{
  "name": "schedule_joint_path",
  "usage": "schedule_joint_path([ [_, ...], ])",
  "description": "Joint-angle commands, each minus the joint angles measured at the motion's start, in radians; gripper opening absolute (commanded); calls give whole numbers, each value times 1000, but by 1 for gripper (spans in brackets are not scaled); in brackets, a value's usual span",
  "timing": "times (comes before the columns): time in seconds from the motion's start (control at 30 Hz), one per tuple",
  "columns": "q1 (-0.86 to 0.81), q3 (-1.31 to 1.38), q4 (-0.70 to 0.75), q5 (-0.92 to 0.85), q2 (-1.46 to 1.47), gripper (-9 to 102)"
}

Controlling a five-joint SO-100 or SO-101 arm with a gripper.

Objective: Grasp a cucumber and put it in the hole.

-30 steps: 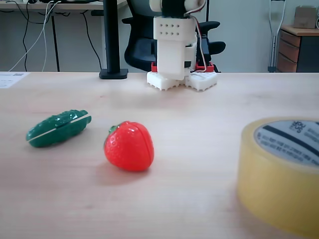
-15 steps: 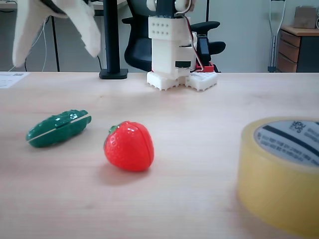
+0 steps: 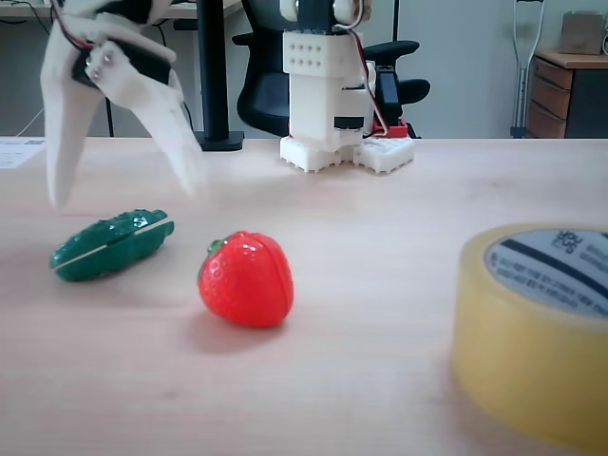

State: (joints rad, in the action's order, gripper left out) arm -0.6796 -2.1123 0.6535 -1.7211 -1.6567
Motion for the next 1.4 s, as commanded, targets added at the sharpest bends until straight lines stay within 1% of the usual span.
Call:
schedule_joint_path([
  [0.0,-5,80,-52,-69,11,56],
  [0.3,32,80,-123,-225,95,57],
  [0.63,63,83,-219,-258,195,57],
  [0.73,63,83,-230,-258,218,56],
  [0.87,61,81,-232,-258,224,48],
  [1.0,57,81,-230,-258,213,45],
  [1.23,51,61,-224,-258,164,34],
  [1.3,51,60,-192,-258,146,31],
  [1.37,48,60,-156,-258,132,31],
])
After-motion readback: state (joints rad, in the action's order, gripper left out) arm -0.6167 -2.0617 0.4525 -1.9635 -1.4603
